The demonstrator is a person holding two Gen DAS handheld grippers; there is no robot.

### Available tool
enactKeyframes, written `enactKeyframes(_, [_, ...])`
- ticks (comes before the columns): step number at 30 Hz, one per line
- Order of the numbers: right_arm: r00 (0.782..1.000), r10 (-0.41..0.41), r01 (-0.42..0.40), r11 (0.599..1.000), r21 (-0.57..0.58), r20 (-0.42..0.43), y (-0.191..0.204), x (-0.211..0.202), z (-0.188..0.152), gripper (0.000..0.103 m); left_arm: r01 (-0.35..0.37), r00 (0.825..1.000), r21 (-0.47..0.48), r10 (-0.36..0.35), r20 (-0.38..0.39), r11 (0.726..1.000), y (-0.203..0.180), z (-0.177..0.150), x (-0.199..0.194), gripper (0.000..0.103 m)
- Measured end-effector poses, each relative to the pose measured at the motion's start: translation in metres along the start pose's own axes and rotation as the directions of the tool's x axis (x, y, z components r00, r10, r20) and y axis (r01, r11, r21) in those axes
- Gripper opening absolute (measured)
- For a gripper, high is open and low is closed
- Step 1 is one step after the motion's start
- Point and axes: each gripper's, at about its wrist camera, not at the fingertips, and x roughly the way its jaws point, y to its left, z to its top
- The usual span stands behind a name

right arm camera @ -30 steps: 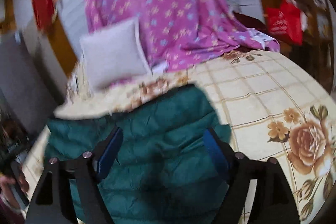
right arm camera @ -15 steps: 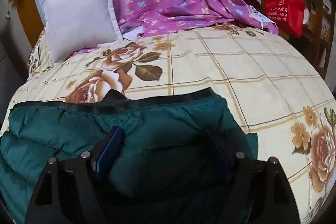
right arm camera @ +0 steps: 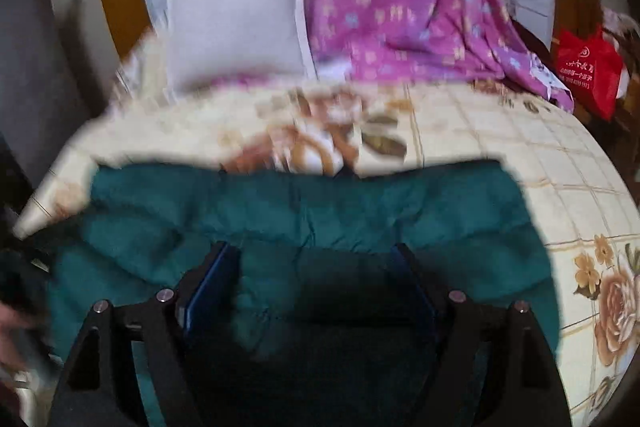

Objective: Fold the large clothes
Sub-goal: 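Release the folded hem and hold both tools above the jacket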

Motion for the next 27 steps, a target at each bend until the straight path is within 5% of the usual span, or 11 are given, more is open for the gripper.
enactKeyframes(7, [0.998,0.015,-0.018,0.999,0.050,0.055,-0.014,-0.044,-0.009,0.083,-0.037,0.999,0.031,0.038,-0.005,0.999,-0.003,0.001,-0.014,0.046])
enactKeyframes(10, [0.994,-0.041,0.034,0.997,0.063,0.100,-0.030,-0.065,-0.023,0.084,-0.054,0.999,0.023,0.054,0.005,0.998,0.000,-0.002,-0.029,0.046])
enactKeyframes(13, [0.995,-0.099,0.096,0.992,0.083,0.027,-0.048,-0.054,-0.034,0.090,-0.070,0.997,0.046,0.071,-0.006,0.996,-0.004,-0.005,-0.041,0.046])
enactKeyframes(15, [0.996,-0.088,0.088,0.993,0.081,-0.009,-0.051,-0.049,-0.038,0.090,-0.080,0.997,0.055,0.080,0.002,0.995,-0.006,-0.008,-0.052,0.046])
enactKeyframes(21, [0.997,0.001,-0.010,0.993,0.120,0.073,-0.047,-0.108,-0.056,0.090,-0.062,0.998,0.065,0.062,0.008,0.996,-0.007,-0.029,-0.077,0.046])
enactKeyframes(27, [0.998,-0.038,0.031,0.992,0.126,0.054,-0.050,-0.103,-0.056,0.091,-0.084,0.996,0.068,0.082,0.032,0.994,-0.006,-0.048,-0.067,0.046])
